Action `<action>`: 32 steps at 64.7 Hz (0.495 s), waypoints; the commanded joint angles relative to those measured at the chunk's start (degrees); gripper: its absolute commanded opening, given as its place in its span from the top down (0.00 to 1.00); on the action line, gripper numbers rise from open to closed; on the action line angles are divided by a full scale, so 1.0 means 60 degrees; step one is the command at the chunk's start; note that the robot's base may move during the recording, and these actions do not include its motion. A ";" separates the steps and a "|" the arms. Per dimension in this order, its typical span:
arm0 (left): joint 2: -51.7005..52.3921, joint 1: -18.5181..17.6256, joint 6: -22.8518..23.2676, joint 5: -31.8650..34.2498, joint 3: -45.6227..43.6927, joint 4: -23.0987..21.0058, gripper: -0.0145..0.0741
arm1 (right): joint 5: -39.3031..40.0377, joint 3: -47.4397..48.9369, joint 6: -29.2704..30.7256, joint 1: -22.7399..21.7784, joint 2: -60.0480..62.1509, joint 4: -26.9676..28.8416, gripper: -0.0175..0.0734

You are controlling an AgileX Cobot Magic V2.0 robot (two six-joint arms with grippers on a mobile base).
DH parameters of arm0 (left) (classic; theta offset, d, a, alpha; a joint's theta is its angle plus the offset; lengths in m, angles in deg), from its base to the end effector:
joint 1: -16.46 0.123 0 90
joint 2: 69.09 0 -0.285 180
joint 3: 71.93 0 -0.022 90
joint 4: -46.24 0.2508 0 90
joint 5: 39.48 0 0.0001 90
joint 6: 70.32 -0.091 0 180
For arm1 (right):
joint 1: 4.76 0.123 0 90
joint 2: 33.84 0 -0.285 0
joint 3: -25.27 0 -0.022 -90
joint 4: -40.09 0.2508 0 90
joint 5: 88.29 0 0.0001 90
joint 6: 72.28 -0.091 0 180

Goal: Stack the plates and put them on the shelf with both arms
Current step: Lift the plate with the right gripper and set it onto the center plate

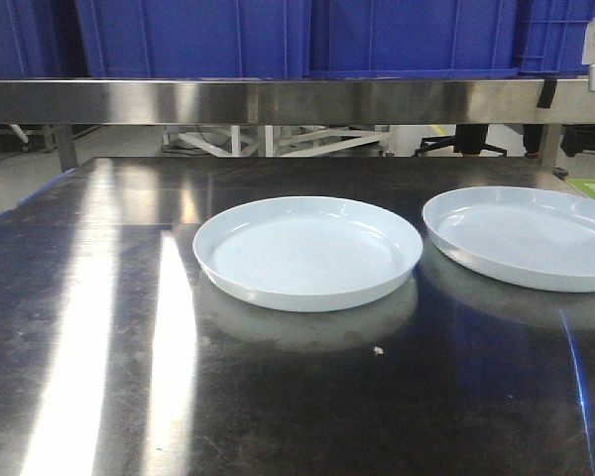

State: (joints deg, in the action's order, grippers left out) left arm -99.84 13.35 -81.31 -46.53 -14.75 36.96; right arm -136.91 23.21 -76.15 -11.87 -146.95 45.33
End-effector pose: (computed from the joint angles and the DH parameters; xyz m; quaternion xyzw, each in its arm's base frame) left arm 0.0953 -0.0070 0.2919 0.0381 0.7356 -0.0151 0.6761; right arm 0.3715 -0.0401 0.2112 0.1196 0.9820 0.0342 0.1419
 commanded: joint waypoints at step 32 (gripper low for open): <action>-0.0074 0.0003 0.0028 0.0820 -0.0306 -0.0083 0.74 | 0.0033 0.0269 0.0163 -0.0292 0.2430 0.2202 0.75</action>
State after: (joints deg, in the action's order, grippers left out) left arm -99.84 13.35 -81.31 -46.53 -14.75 36.96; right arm -137.97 23.21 -76.02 -15.87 -136.30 54.39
